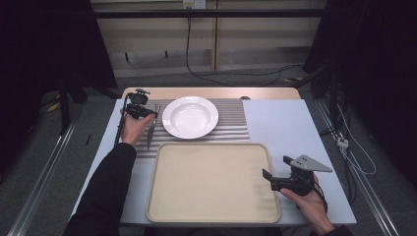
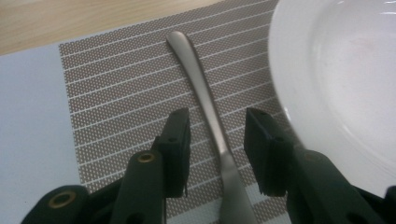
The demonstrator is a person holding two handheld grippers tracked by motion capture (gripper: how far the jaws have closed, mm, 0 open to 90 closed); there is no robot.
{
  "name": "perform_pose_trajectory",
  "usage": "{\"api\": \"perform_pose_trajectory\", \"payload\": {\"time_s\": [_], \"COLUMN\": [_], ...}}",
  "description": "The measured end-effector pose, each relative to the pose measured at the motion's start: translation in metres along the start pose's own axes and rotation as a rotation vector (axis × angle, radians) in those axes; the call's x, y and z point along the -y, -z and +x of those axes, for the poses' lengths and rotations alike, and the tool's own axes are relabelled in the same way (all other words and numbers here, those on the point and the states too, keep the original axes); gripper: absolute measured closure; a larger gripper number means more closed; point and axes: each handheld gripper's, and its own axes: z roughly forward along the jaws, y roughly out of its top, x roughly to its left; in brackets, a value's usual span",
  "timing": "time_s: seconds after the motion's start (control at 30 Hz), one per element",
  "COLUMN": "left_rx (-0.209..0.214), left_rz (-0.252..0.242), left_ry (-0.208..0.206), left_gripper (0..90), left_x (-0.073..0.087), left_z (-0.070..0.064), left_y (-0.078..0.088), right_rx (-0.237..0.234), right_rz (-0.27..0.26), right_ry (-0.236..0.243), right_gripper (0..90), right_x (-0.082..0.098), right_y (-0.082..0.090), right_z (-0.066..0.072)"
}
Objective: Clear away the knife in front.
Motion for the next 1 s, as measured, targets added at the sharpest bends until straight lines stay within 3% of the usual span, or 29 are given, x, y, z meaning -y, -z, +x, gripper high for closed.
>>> {"api": "perform_pose_trajectory", "payload": {"time_s": [0.13, 0.27, 0.37, 0.47, 0.53, 0.67, 0.87, 0.9, 1.0], "left_rx": [0.008, 0.016, 0.001, 0.009, 0.001, 0.009, 0.003, 0.006, 0.004], "left_rz": [0.014, 0.035, 0.058, 0.052, 0.084, 0.080, 0.112, 0.111, 0.139], "left_ry": [0.021, 0.014, 0.024, 0.044, 0.034, 0.058, 0.070, 0.092, 0.082], "left_gripper": [63.6, 65.7, 69.7, 72.1, 74.1, 75.6, 76.8, 76.8, 79.5], "left_x": [-0.002, -0.003, -0.004, -0.005, -0.005, -0.005, -0.009, -0.009, -0.011], "left_z": [0.002, 0.001, 0.000, 0.000, -0.002, -0.001, -0.001, -0.001, -0.001], "left_y": [-0.008, -0.013, -0.021, -0.024, -0.030, -0.030, -0.031, -0.031, -0.030], "right_rx": [0.001, 0.000, 0.002, 0.001, -0.002, -0.002, -0.002, -0.002, -0.002], "right_rz": [0.001, 0.001, 0.002, 0.007, 0.005, 0.008, 0.009, 0.009, 0.011], "right_ry": [0.002, 0.001, 0.003, -0.001, 0.002, 0.003, 0.007, 0.007, 0.006], "right_gripper": [6.2, 6.2, 6.2, 6.2, 6.2, 6.2, 6.2, 6.2, 6.2], "right_x": [0.000, 0.000, 0.000, 0.000, 0.000, 0.000, 0.000, 0.000, 0.000], "right_y": [0.000, 0.000, 0.000, 0.000, 0.000, 0.000, 0.000, 0.000, 0.000], "right_z": [0.000, 0.000, 0.000, 0.001, 0.001, 0.000, 0.002, 0.002, 0.001]}}
